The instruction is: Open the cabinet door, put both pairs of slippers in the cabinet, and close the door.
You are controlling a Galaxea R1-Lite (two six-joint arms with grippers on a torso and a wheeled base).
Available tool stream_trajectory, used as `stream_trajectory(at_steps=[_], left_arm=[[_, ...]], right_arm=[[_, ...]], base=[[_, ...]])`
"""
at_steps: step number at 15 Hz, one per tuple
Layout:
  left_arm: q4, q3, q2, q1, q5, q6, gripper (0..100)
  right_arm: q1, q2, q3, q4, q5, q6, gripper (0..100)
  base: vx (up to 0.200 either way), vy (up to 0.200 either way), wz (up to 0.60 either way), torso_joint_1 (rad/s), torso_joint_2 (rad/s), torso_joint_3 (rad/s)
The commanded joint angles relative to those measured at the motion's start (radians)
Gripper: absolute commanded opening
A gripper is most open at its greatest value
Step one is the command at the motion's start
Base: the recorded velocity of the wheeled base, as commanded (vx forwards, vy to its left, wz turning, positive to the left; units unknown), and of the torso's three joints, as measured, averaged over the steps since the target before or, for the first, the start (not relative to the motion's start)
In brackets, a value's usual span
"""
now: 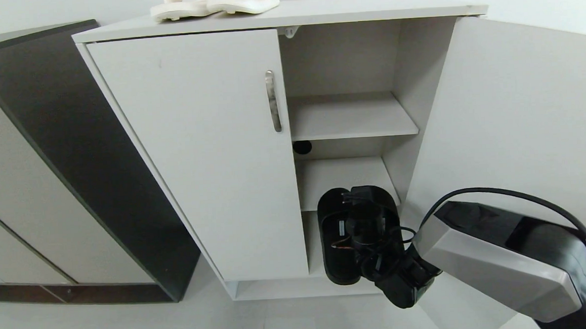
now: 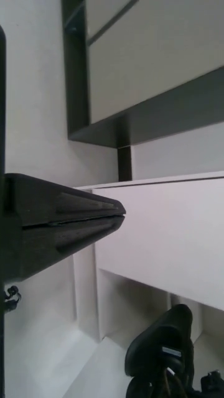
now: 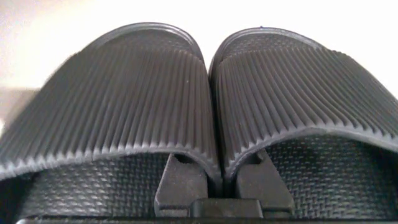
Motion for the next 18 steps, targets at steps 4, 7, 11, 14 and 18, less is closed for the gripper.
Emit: stream_trajectory(at_steps=[4,7,11,14,18], left_arm=[[0.0,0.0,0.002,0.0,0.0,0.0,0],[0.0,0.0,0.002,0.0,0.0,0.0,0],[0.0,0.0,0.002,0.0,-0.001,0.001,0],[0.0,0.0,0.002,0.0,-0.001,0.001,0],[0.0,0.0,0.002,0.0,-0.001,0.001,0]], right_arm=[[0.003,0.002,-0.002,0.002,0.001,-0.001,0],[0.001,0.003,-0.01,0.0,0.001,-0.001,0],[-0.008,0.048,-0.096,0.031,0.008,-0.024,0],[-0.037,0.103,-0.245,0.12,0.013,-0.031,0],[-0.083,0.157,-0.421,0.23,0.018,-0.027,0]], base=[[0.2,0.0,0.0,-0.002,0.0,0.002],[0.067,0.0,0.0,0.001,0.0,0.001],[0.0,0.0,0.0,0.0,0.0,0.0],[0.0,0.0,0.0,0.0,0.0,0.0],[0.0,0.0,0.0,0.0,0.0,0.0]])
